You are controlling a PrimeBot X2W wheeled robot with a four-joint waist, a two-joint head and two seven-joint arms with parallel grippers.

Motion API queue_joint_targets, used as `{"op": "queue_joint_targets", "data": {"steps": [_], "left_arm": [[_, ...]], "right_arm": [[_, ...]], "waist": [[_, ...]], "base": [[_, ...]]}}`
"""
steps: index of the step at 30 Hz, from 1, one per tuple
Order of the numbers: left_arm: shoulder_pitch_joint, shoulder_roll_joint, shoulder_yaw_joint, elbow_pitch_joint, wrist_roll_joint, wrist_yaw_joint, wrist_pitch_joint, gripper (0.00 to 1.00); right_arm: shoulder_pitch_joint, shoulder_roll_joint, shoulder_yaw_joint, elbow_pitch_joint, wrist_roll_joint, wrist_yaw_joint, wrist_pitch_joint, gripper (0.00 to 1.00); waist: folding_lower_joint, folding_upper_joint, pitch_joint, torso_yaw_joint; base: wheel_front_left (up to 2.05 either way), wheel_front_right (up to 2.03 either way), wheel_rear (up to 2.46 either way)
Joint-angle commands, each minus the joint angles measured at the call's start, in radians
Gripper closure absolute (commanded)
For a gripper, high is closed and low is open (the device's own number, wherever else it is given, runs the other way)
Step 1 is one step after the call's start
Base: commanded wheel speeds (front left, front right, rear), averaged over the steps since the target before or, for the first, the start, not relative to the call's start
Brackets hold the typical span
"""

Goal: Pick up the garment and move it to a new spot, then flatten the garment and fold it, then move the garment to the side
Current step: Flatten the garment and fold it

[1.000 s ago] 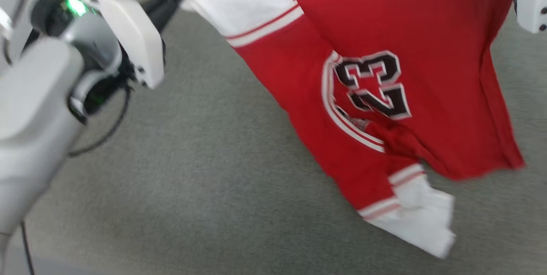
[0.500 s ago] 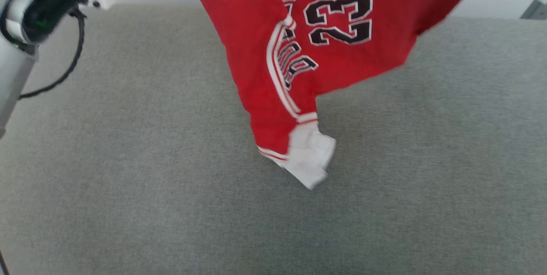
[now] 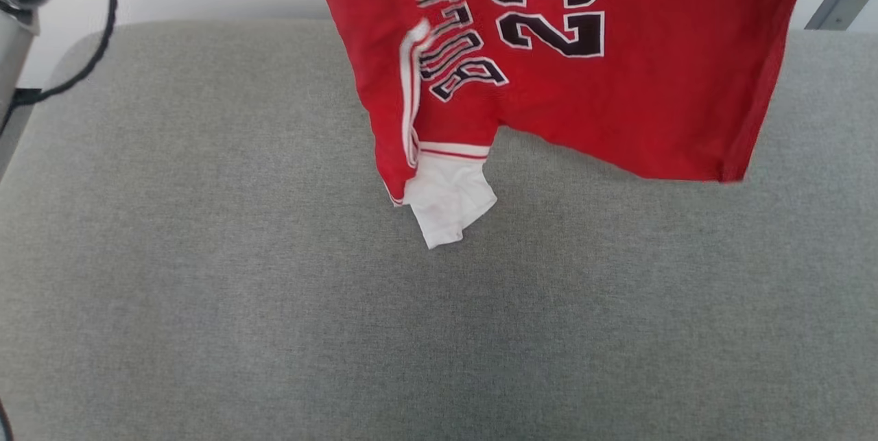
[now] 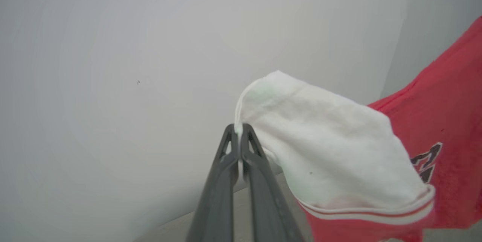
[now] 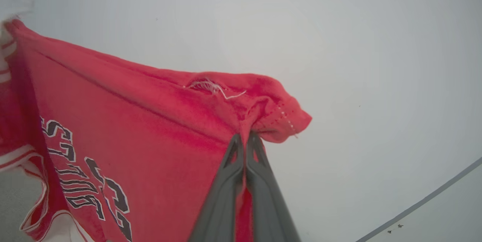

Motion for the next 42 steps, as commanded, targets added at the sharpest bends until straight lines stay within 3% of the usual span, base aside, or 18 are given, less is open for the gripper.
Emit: {"op": "queue_joint_targets", "data": {"steps": [1,10,17,21,24,28,33,39,42], "left_arm": [[-0.02,0.005,-0.002,0.014,0.013,-0.004,0.001,1.0],[-0.15,-0.038,-0.018,0.126,0.113,0.025,-0.106,1.0],[-0.368,-0.061,-0.038,0.268,0.297,0.082,-0.353,1.0],[-0.467,-0.074,-0.032,0.317,0.355,0.104,-0.53,1.0],[-0.507,-0.079,-0.019,0.329,0.394,0.115,-0.59,1.0],[-0.447,-0.087,-0.024,0.314,0.406,0.052,-0.6,1.0],[-0.289,-0.088,-0.084,0.333,0.393,-0.014,-0.589,1.0],[-0.098,-0.101,-0.168,0.3,0.275,-0.03,-0.453,1.0],[0.001,-0.058,-0.227,0.196,0.156,-0.03,-0.356,1.0]], "right_arm": [[-0.009,0.003,-0.008,-0.002,-0.003,-0.005,0.004,1.0],[-0.088,0.079,-0.052,0.114,-0.101,-0.005,-0.036,1.0],[-0.262,0.237,-0.148,0.367,-0.338,-0.005,-0.319,1.0],[-0.344,0.3,-0.235,0.498,-0.51,-0.005,-0.524,1.0],[-0.379,0.332,-0.276,0.569,-0.613,-0.005,-0.608,1.0],[-0.348,0.373,-0.272,0.648,-0.655,-0.005,-0.611,1.0],[-0.244,0.394,-0.179,0.708,-0.597,-0.005,-0.544,1.0],[-0.096,0.37,-0.051,0.668,-0.449,-0.005,-0.449,1.0],[-0.014,0.321,0.022,0.589,-0.357,-0.005,-0.396,1.0]], "waist": [[0.0,0.0,0.01,-0.002],[0.0,0.0,0.145,-0.022],[0.0,0.0,0.284,-0.053],[0.0,0.0,0.331,-0.051],[0.0,0.0,0.356,-0.04],[0.0,0.0,0.37,-0.017],[0.0,0.0,0.354,0.01],[0.0,0.0,0.319,0.033],[0.0,0.0,0.298,0.042]], "base": [[0.0,0.0,0.0],[0.0,0.0,0.0],[0.0,0.0,0.0],[0.0,0.0,0.0],[0.0,0.0,0.0],[0.0,0.0,0.0],[0.0,0.0,0.0],[0.0,0.0,0.0],[0.0,0.0,0.0]]}}
